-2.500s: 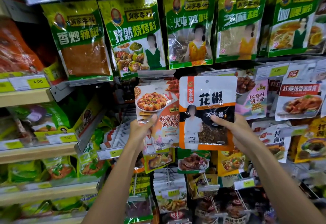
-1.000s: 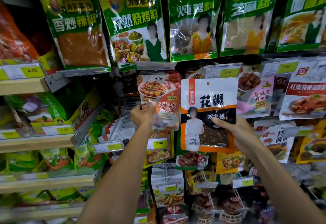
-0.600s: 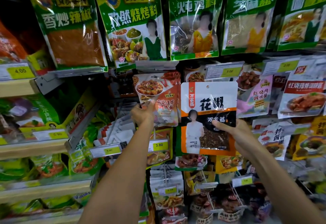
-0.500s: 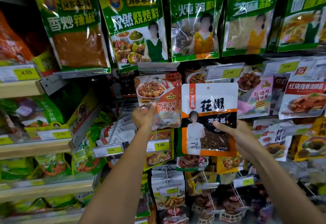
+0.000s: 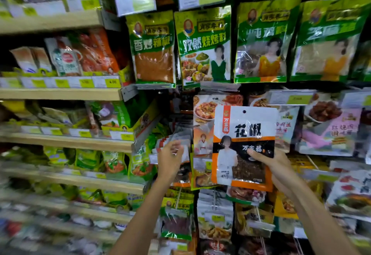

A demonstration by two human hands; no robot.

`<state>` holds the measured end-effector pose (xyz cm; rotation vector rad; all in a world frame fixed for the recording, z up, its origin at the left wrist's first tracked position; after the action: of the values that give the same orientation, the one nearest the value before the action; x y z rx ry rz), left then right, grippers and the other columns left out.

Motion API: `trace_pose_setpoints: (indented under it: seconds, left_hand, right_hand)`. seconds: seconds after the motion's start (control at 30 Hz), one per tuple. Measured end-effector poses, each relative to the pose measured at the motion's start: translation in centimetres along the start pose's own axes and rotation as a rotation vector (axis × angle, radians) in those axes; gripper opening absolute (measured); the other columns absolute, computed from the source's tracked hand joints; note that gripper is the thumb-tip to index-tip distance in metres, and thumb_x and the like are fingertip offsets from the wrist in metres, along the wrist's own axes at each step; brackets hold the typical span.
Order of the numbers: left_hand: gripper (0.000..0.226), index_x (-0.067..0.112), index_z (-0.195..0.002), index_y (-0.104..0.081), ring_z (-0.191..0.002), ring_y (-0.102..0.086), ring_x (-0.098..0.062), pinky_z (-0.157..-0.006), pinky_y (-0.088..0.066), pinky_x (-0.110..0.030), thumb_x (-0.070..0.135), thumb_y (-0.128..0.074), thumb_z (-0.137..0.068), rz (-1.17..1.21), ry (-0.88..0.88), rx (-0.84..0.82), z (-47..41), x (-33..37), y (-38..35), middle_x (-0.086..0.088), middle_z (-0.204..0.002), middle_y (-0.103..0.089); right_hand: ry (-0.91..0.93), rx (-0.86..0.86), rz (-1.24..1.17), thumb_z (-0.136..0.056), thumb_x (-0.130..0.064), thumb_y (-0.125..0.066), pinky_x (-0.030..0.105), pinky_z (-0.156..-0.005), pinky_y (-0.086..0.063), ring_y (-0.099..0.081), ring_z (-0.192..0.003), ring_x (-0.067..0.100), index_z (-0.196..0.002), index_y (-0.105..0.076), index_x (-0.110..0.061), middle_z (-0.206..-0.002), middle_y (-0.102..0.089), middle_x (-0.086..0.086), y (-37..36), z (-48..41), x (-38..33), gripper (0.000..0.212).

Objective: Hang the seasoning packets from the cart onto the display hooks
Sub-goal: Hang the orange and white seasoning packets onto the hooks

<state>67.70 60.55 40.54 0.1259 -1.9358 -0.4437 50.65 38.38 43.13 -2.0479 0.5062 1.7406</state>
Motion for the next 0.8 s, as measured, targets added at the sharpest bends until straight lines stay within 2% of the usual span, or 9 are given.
trace_pose_setpoints:
  seconds: [0.07,0.17,0.27,0.33,0.37,0.53,0.63,0.73,0.8]
  left_hand:
    - [0.027,0.006,-0.117,-0.06,-0.091,-0.058,-0.016,-0.075,-0.047,-0.019,0.023,-0.054,-0.097,-0.082,-0.064,0.068,0.8,0.6,2.7,-0.008,-0.104,-0.064]
    - [0.024,0.004,-0.112,-0.062,-0.092,-0.062,-0.023,-0.078,-0.051,-0.036,0.02,-0.052,-0.098,-0.222,-0.244,0.201,0.7,2.4,7.2,-0.01,-0.099,-0.067]
    - [0.02,0.003,-0.109,-0.065,-0.095,-0.062,-0.029,-0.078,-0.044,-0.032,0.013,-0.052,-0.097,-0.419,-0.415,0.401,-1.1,4.3,12.1,-0.012,-0.1,-0.067]
    - [0.02,0.002,-0.109,-0.065,-0.095,-0.062,-0.031,-0.078,-0.047,-0.036,0.011,-0.053,-0.096,-0.547,-0.534,0.524,-3.0,5.3,14.8,-0.014,-0.101,-0.066]
    - [0.02,0.001,-0.109,-0.064,-0.094,-0.062,-0.032,-0.079,-0.049,-0.039,0.01,-0.053,-0.095,-0.612,-0.604,0.566,-4.1,5.6,15.9,-0.015,-0.101,-0.066]
    - [0.028,-0.002,-0.116,-0.061,-0.102,-0.061,-0.036,-0.089,-0.048,-0.044,0.015,-0.055,-0.095,-0.842,-0.852,0.634,-10.3,4.8,19.1,-0.02,-0.111,-0.064]
    - [0.027,-0.002,-0.114,-0.061,-0.098,-0.061,-0.038,-0.087,-0.046,-0.046,0.016,-0.056,-0.095,-0.896,-0.941,0.636,-13.4,3.8,19.8,-0.022,-0.11,-0.063]
    - [0.025,-0.003,-0.11,-0.062,-0.096,-0.061,-0.039,-0.086,-0.047,-0.046,0.017,-0.055,-0.096,-0.899,-0.973,0.631,-15.3,2.6,19.7,-0.024,-0.108,-0.063]
    - [0.027,-0.003,-0.107,-0.063,-0.096,-0.06,-0.039,-0.085,-0.047,-0.046,0.019,-0.05,-0.099,-0.869,-0.973,0.646,-15.9,1.7,19.3,-0.025,-0.106,-0.063]
  right_hand:
    - [-0.005,-0.045,-0.001,-0.07,-0.028,-0.076,0.023,-0.077,-0.044,-0.068,-0.083,-0.003,-0.094,-0.063,-0.028,-0.084,-0.073,-0.018,-1.9,-0.3,0.0,0.027]
    - [-0.027,-0.096,-0.004,-0.066,-0.031,-0.076,0.03,-0.085,-0.048,-0.067,-0.097,0.012,-0.101,-0.066,-0.021,-0.099,-0.074,-0.005,-5.3,-0.8,0.1,0.037]
    - [-0.028,-0.144,-0.01,-0.067,-0.031,-0.078,0.029,-0.086,-0.046,-0.066,-0.093,0.005,-0.091,-0.067,-0.022,-0.09,-0.074,-0.011,-8.9,-1.2,0.3,0.027]
    - [-0.033,-0.168,-0.002,-0.07,-0.03,-0.077,0.027,-0.085,-0.046,-0.067,-0.088,0.0,-0.083,-0.069,-0.019,-0.083,-0.075,-0.013,-11.2,-1.7,0.7,0.019]
    - [-0.038,-0.177,0.003,-0.068,-0.033,-0.077,0.026,-0.082,-0.047,-0.069,-0.088,0.001,-0.084,-0.069,-0.018,-0.084,-0.076,-0.011,-12.3,-1.9,1.0,0.023]
    - [-0.051,-0.156,0.001,-0.061,-0.04,-0.079,0.021,-0.074,-0.046,-0.069,-0.086,-0.001,-0.093,-0.07,-0.025,-0.093,-0.076,-0.011,-17.2,-3.3,1.5,0.037]
    - [-0.024,-0.143,0.013,-0.056,-0.048,-0.08,0.024,-0.079,-0.05,-0.069,-0.094,0.004,-0.102,-0.068,-0.027,-0.098,-0.075,-0.012,-19.5,-4.2,1.3,0.052]
    - [0.009,-0.102,0.026,-0.057,-0.048,-0.079,0.037,-0.093,-0.05,-0.067,-0.103,0.014,-0.104,-0.069,-0.024,-0.105,-0.074,-0.005,-20.9,-5.2,0.6,0.054]
    - [0.005,-0.089,0.028,-0.06,-0.046,-0.078,0.035,-0.095,-0.048,-0.064,-0.107,0.014,-0.114,-0.065,-0.024,-0.112,-0.071,-0.006,-21.6,-5.9,0.4,0.06]
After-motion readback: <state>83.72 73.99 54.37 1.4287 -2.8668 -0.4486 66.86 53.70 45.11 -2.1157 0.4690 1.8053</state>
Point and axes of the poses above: each hand's wrist, its own z-axis away from the middle knuckle, its own y-axis out of the back of the hand, x = y × z, the point moved 4 cm from there along -z, towards the middle knuckle
